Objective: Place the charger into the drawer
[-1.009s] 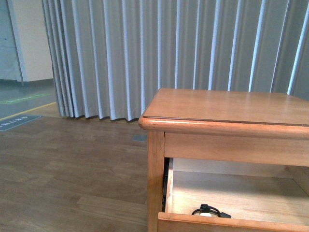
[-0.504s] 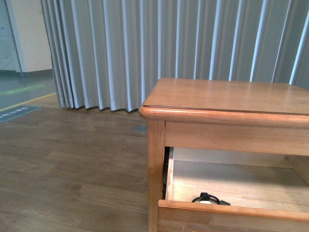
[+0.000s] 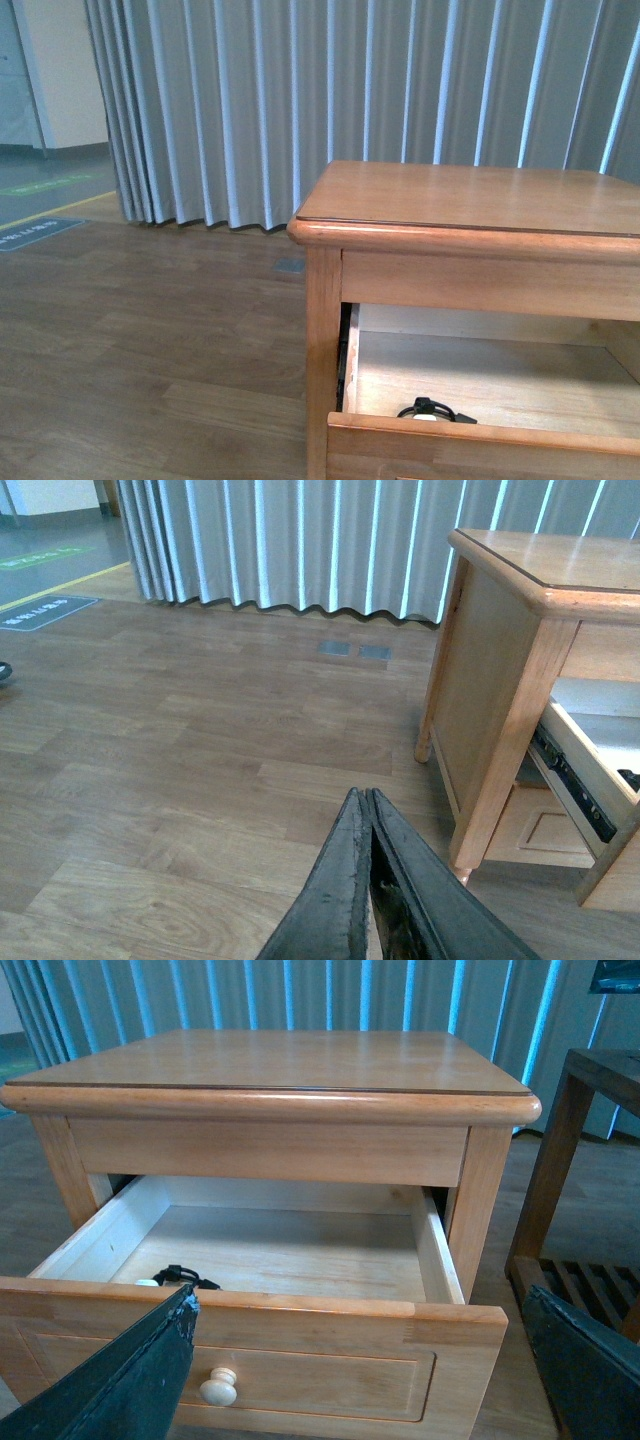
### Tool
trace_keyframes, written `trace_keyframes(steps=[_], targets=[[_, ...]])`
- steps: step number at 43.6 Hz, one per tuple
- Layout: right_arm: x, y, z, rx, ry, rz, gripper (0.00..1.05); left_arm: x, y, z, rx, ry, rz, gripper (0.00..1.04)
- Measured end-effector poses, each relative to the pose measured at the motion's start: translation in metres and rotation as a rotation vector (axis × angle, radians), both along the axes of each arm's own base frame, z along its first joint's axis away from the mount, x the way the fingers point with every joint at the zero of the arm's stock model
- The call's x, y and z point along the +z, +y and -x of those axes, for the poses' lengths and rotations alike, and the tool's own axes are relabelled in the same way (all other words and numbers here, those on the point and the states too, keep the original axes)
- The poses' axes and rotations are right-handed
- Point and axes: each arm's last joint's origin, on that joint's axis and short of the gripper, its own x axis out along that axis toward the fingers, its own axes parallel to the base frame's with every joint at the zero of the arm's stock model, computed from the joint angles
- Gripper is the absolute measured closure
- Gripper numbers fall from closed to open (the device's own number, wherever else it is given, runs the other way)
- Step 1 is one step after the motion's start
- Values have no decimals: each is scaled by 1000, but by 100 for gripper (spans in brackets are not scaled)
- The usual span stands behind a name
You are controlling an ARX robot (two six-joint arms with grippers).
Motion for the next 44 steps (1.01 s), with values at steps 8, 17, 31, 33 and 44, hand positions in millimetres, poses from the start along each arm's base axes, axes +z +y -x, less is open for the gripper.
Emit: trace_keyframes(steps=[8,17,31,33,44], targets=[[8,1,1,-72,-100,99,8,0,0,0,0,0,0,91],[-2,8,-13,-41,52,262,8,0,0,0,0,1,0,55],[-26,19,-57,134,370,246,8,0,0,0,0,1,-2,5],[-30,22,-63,170,415,235,8,0,0,0,0,1,-2,7],[-41,32,-101,277,533,180,8,0,0,0,0,1,-2,6]])
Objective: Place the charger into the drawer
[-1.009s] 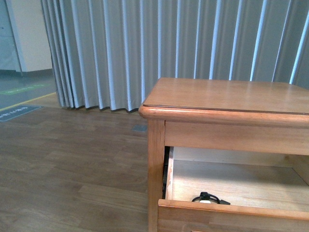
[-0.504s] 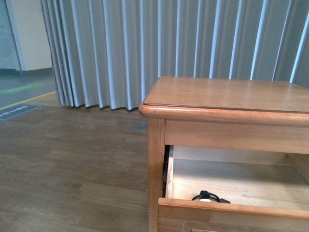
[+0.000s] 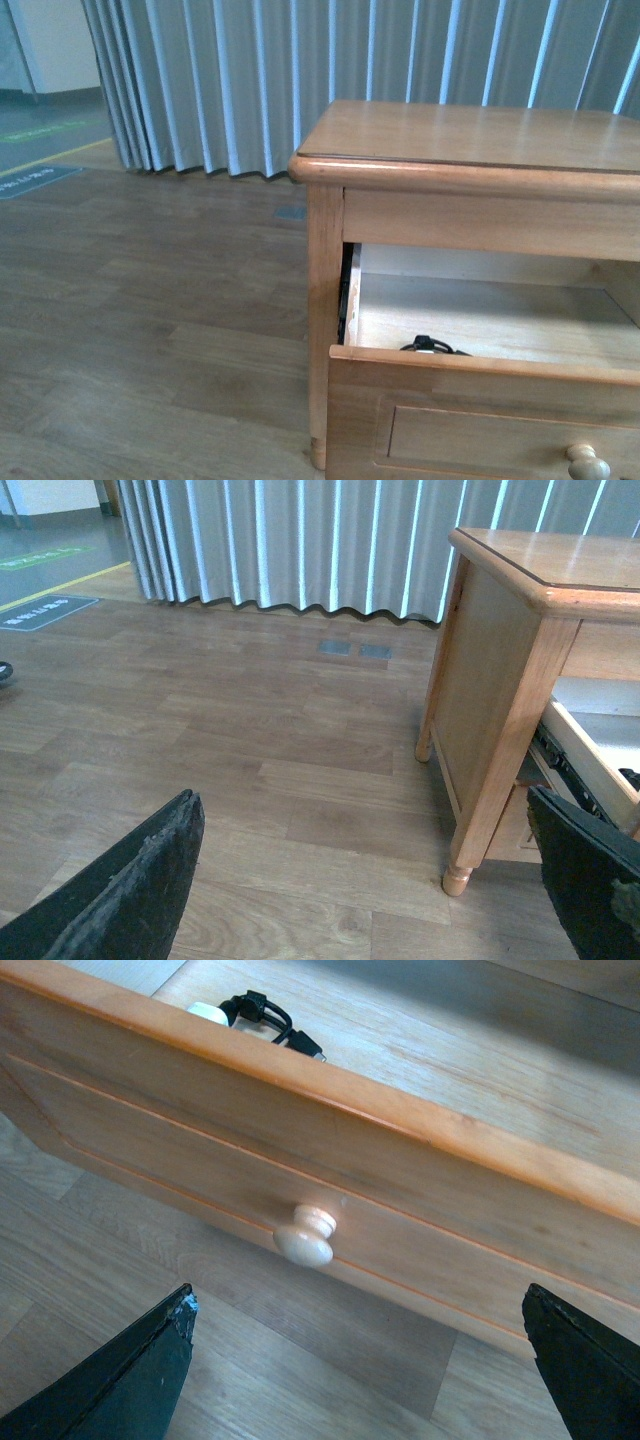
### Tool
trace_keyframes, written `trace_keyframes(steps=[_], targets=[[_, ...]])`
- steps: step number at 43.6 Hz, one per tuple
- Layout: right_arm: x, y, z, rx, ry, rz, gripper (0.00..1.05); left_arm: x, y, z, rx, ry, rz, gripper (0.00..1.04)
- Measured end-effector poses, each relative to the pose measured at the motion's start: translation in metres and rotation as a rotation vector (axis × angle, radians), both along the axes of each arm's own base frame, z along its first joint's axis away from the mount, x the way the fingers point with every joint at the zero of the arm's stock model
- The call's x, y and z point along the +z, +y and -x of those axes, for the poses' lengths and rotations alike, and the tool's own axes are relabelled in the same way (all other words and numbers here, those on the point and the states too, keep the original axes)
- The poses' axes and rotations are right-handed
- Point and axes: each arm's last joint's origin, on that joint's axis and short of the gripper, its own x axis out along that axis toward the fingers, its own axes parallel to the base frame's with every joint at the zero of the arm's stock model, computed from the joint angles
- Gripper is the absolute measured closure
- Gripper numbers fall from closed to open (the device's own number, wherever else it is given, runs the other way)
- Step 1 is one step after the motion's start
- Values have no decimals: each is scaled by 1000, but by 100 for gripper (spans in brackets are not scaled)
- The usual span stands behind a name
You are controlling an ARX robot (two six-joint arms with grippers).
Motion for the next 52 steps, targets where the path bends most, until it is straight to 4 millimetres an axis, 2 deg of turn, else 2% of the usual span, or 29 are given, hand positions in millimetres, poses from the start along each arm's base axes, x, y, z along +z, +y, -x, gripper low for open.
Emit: trace_keyframes(steps=[11,21,25,27,34,41,52], targets=[[-25,15,-40,29,20,11,8,0,0,0,0,0,0,6],[-30,25,-84,27,-111,9,8,0,0,0,0,0,0,6],[-36,29,-104,10,-151,20,8,0,0,0,0,0,0,6],[-42,31,-121,7,-174,23,8,0,0,0,0,0,-1,6],[-51,35,-151,-6,-194,25,8,0,0,0,0,0,0,6],[-51,38,-181,-43,-208,5,8,0,0,0,0,0,0,6],[-57,42,-185,-61,-188,-9,8,0,0,0,0,0,0,6]])
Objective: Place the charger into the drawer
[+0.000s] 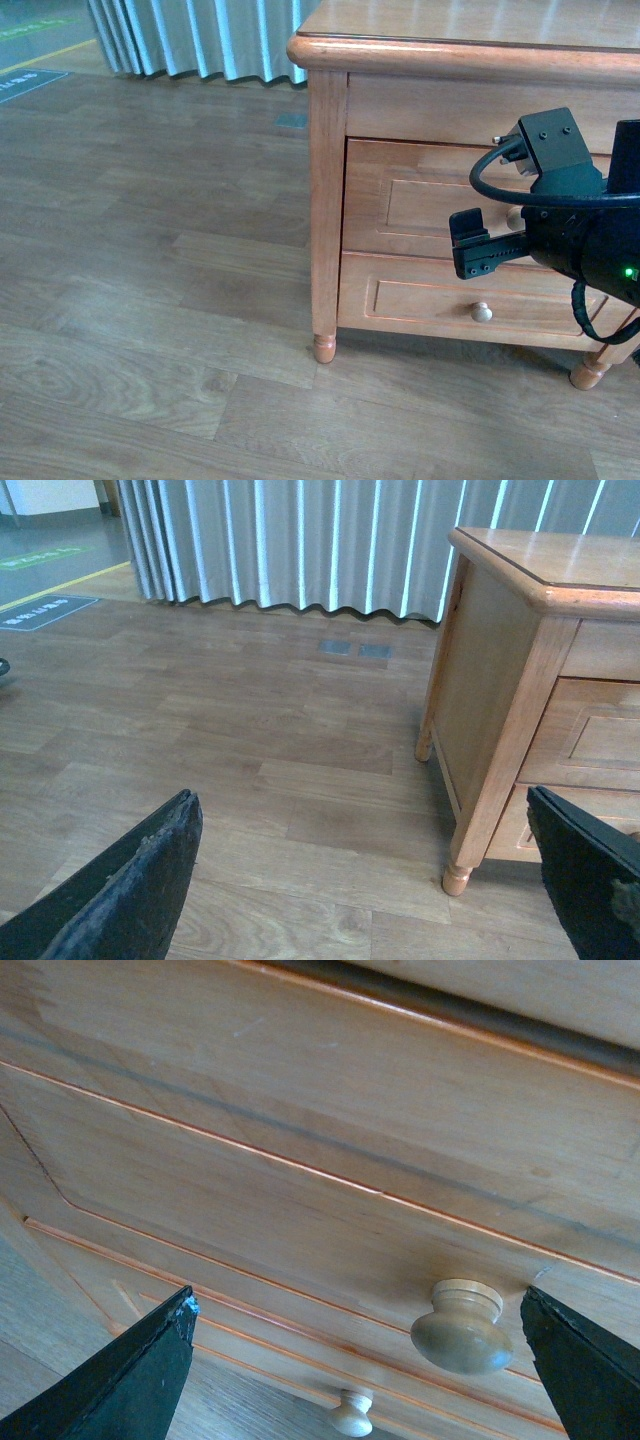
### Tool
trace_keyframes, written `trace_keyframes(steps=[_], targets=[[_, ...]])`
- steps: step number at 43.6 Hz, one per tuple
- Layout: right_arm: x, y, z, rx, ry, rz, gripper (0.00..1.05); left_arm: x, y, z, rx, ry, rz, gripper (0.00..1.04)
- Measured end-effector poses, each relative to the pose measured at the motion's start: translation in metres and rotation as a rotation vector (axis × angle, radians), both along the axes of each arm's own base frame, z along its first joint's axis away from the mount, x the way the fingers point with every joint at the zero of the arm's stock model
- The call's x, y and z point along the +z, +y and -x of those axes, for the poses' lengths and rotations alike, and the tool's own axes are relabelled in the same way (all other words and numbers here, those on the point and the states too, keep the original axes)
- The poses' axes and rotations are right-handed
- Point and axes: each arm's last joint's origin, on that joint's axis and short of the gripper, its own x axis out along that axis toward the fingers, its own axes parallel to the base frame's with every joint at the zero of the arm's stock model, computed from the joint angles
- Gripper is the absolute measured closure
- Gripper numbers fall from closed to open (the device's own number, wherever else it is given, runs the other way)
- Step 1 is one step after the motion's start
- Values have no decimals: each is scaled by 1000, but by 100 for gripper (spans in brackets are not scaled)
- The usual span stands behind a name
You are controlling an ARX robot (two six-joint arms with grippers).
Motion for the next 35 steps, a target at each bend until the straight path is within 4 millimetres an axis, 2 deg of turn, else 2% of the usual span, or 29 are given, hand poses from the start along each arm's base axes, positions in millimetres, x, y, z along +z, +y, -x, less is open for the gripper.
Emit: trace_keyframes(steps=[3,9,17,25,35], targets=[[4,0,3,8,0,-9,8,0,0,0,0,0,0,6],[22,-5,24,29,-10,-19,8,0,0,0,0,0,0,6],[50,-24,69,28,-25,-58,8,0,0,0,0,0,0,6],[78,-55,128,-51,-37,-101,8,0,0,0,0,0,0,6],[106,-73,191,-105,-83,-166,8,0,0,0,0,0,0,6]])
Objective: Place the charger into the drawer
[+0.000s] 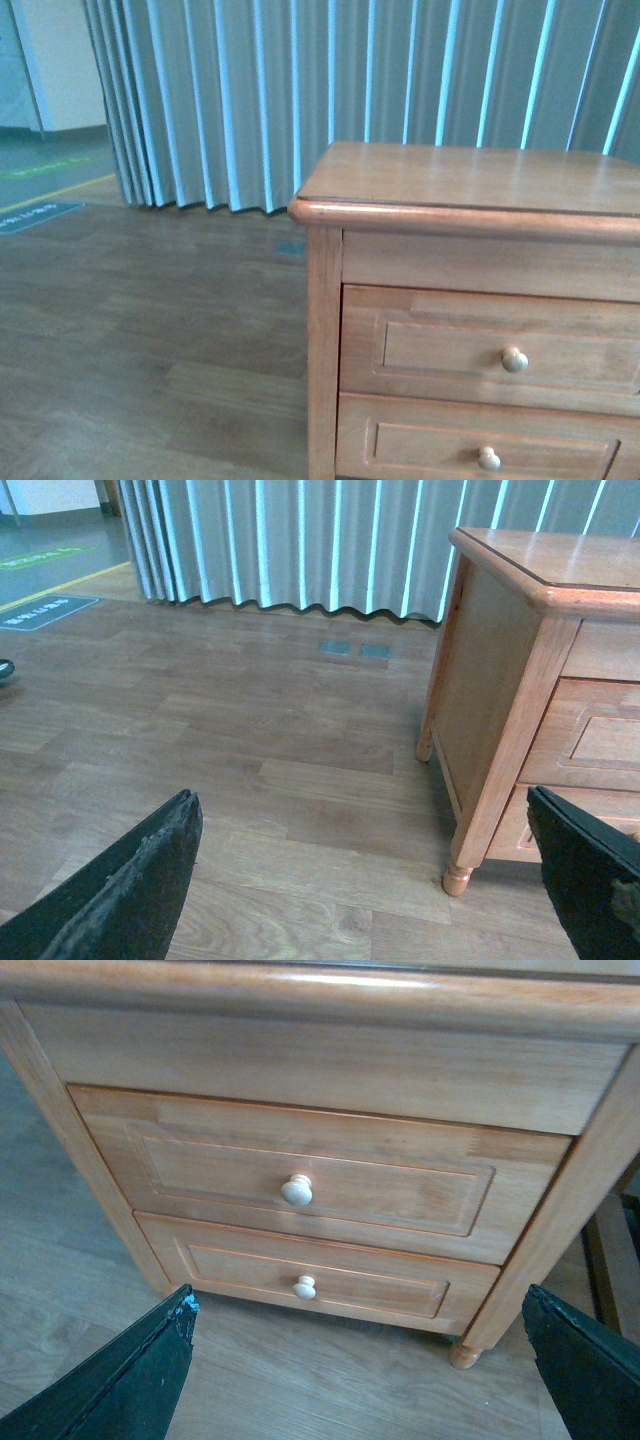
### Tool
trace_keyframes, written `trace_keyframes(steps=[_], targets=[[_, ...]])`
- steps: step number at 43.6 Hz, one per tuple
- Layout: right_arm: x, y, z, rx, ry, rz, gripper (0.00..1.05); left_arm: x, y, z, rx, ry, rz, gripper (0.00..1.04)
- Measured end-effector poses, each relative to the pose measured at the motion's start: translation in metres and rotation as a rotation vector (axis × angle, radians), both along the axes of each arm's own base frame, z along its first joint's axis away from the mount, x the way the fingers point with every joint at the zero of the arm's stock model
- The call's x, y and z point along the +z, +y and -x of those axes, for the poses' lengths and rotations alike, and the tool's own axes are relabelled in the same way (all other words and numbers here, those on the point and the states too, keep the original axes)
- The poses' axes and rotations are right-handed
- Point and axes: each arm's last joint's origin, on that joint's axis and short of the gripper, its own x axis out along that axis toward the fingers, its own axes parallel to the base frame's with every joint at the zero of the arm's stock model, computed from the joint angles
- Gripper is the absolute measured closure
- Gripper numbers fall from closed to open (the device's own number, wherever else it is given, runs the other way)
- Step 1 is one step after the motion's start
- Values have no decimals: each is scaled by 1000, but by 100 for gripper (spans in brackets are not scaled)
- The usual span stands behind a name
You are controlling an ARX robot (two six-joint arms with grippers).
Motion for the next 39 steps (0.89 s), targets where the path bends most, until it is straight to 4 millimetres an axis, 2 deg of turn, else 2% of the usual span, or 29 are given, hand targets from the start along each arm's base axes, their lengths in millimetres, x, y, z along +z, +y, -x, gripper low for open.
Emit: trace_keyframes(steps=[6,10,16,20,33,35,39], targets=[[18,-12,39,-73,-65,-35,8,0,0,0,0,0,0,6],[26,-13,47,-88,-124,-32,8,0,0,0,0,0,0,6],[24,-13,47,-89,-118,-34,9,0,0,0,0,0,0,6],[19,-9,52,-129,-237,-7,28,0,0,0,1,0,0,6],[5,11,68,-124,-251,-4,97,0,0,0,0,0,0,6],[5,12,69,-113,-252,-5,103,0,0,0,0,0,0,6],[3,12,72,-116,-252,-4,103,0,0,0,0,0,0,6]])
